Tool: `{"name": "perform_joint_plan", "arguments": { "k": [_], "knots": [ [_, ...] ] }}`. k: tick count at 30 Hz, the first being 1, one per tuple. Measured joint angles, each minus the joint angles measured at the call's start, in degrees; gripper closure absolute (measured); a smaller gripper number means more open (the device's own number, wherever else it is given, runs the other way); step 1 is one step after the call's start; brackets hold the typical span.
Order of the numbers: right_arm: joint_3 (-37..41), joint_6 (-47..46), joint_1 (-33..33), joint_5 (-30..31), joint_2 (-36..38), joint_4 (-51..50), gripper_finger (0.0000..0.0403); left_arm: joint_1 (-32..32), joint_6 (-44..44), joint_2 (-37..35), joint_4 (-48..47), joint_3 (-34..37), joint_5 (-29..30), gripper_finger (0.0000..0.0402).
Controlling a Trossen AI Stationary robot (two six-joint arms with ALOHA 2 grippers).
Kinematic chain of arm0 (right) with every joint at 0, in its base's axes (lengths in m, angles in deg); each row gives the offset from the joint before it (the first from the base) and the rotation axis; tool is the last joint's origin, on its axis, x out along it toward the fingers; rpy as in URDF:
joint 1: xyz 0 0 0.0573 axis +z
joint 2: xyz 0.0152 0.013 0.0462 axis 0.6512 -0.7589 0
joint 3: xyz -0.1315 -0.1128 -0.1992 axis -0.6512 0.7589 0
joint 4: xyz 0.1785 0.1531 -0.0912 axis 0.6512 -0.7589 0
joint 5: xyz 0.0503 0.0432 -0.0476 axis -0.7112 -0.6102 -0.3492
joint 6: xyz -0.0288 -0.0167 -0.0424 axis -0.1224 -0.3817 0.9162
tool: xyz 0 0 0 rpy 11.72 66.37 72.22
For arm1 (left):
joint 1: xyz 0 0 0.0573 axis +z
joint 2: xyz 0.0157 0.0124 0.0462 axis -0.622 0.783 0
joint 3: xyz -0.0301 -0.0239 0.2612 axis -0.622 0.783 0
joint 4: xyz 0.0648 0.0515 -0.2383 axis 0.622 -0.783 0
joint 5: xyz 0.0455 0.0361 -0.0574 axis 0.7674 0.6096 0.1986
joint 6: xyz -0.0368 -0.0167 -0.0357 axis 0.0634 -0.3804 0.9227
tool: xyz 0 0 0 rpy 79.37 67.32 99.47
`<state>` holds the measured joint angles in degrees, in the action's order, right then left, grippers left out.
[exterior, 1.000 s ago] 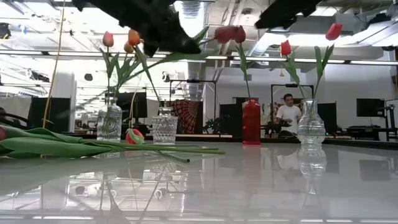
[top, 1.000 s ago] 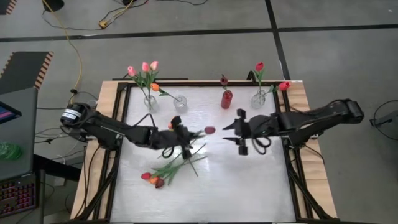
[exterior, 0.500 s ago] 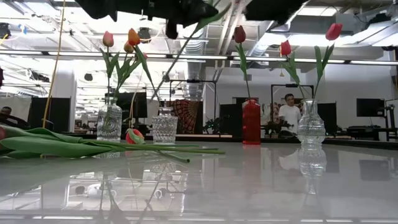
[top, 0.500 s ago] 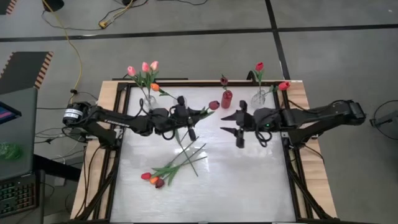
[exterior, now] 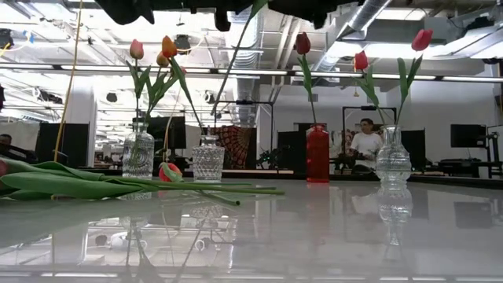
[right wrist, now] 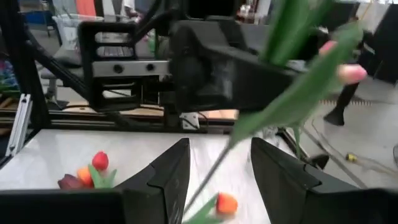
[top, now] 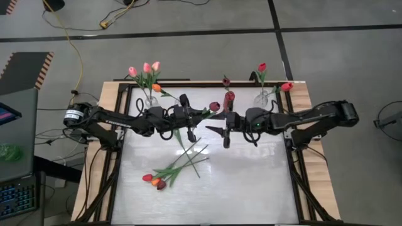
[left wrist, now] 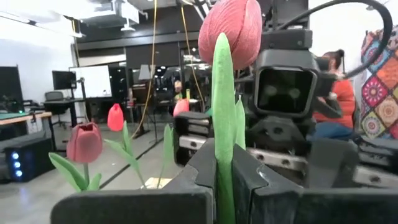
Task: Sort flowers into vase by color
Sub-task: Put the red flower into the red vase
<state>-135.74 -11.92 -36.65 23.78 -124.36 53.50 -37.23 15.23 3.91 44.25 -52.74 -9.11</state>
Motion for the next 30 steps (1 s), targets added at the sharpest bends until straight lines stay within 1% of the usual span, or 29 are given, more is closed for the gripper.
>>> {"name": "perform_joint_plan", "arguments": {
  "k": [10,17,22,30],
  "knots": [
    [0.0,0.3,-0.9,0.0,-5.4,10.8,0.0207,-0.1,0.2,0.0,2.0,0.0,-2.6,0.0401],
    [0.0,0.3,-1.6,0.1,-6.4,11.9,0.0214,-0.1,0.2,0.0,2.8,0.0,-4.0,0.0401],
    [0.0,0.3,-1.6,0.1,-6.4,13.6,0.0254,-0.1,0.3,0.0,2.8,0.0,-4.0,0.0401],
    [0.0,0.3,-1.6,0.1,-6.4,13.5,0.0358,-0.1,0.0,0.0,2.7,0.0,-4.0,0.0400]
  ]
}}
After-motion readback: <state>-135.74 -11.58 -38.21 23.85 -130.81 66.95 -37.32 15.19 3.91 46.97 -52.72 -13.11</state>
